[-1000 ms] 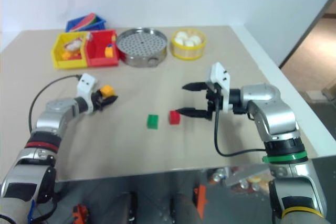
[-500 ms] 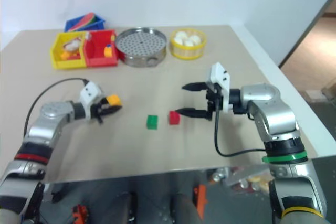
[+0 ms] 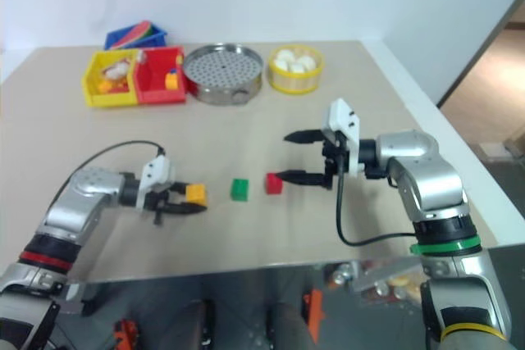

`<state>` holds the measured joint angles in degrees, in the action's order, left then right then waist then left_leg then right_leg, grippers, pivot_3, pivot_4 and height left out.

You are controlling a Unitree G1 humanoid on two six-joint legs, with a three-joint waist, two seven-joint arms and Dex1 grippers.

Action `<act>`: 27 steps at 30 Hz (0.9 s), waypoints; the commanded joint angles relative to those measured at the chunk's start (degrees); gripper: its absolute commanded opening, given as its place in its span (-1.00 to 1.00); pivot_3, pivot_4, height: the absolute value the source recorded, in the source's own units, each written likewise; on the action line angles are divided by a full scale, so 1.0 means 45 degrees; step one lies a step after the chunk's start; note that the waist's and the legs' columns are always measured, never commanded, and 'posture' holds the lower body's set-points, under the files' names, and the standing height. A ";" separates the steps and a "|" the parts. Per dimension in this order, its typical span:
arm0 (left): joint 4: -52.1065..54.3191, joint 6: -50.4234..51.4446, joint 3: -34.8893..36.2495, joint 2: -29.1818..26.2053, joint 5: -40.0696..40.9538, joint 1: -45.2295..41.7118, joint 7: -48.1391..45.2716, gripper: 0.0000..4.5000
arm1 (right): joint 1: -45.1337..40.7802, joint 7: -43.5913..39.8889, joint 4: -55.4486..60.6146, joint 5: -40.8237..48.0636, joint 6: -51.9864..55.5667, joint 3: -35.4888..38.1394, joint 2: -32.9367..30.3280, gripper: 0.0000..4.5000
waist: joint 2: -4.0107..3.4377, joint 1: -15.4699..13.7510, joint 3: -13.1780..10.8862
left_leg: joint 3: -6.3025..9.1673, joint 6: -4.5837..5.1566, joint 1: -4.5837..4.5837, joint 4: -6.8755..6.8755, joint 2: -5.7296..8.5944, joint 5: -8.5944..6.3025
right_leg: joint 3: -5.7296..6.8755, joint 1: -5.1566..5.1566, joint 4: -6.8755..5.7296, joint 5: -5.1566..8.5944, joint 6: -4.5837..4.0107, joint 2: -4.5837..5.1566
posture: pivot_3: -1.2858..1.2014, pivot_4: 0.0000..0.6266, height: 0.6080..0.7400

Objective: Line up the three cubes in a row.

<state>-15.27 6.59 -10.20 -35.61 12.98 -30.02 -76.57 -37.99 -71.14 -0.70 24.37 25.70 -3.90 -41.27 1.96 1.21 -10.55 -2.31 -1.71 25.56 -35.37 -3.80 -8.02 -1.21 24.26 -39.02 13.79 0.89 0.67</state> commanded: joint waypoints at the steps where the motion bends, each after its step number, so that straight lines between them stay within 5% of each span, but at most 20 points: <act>1: -0.0389 -0.0469 0.0021 0.0005 -0.0225 -0.0409 -0.0029 -0.40 | -0.0002 0.0000 0.0583 0.0033 -0.0010 0.0264 -0.0298 1.00 | 0.0000 -0.0001 0.0000 | 0.0003 0.0000 0.0000 0.0002 0.0000 0.0000 | 0.0001 0.0000 0.0000 -0.0002 0.0006 -0.0002 | 0.03 -0.52 1.00; 16: -0.2052 -0.1358 -0.0254 0.0544 -0.0964 -0.0977 0.0132 -0.40 | 0.0227 0.0100 0.0919 0.0164 0.0221 0.0344 -0.0452 1.00 | -0.0001 -0.0017 0.0001 | 0.0008 0.0012 0.0000 -0.0011 0.0002 0.0008 | 0.0005 -0.0010 0.0000 0.0004 -0.0031 0.0004 | 0.03 -0.52 1.00; 19: -0.2193 -0.1513 -0.0215 0.0609 -0.1059 -0.1234 0.0179 0.25 | 0.0214 0.0130 0.0870 0.0188 0.0261 0.0349 -0.0404 1.00 | -0.0002 -0.0020 0.0001 | 0.0008 0.0032 0.0000 -0.0018 0.0012 0.0021 | 0.0006 -0.0015 0.0000 -0.0007 -0.0028 0.0020 | 0.03 -0.52 1.00; 24: -0.1268 -0.1326 0.0136 0.0345 -0.0736 -0.1240 0.0158 0.95 | 0.0157 0.0426 0.0808 0.0396 0.0509 0.0504 -0.0193 1.00 | -0.0001 -0.0004 0.0001 | -0.0019 0.0032 0.0001 -0.0022 0.0014 0.0022 | 0.0004 -0.0007 0.0002 -0.0015 -0.0027 0.0042 | 0.03 -0.52 1.00; 27: -0.0228 -0.0817 0.0468 -0.0053 -0.0361 -0.1060 0.0128 0.99 | -0.0014 0.0702 0.0658 0.0527 0.0600 0.0657 -0.0039 1.00 | -0.0002 -0.0003 0.0001 | -0.0013 0.0030 0.0017 -0.0004 0.0012 0.0019 | 0.0005 0.0009 0.0002 -0.0009 -0.0003 0.0031 | 0.03 -0.52 1.00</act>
<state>-20.28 1.85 -10.63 -34.22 9.58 -34.76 -75.62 -36.70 -68.71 1.10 25.57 28.33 -3.80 -41.45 1.95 1.20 -10.55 -2.35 -1.59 25.64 -35.38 -3.75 -7.95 -1.19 24.30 -39.01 13.71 0.99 0.78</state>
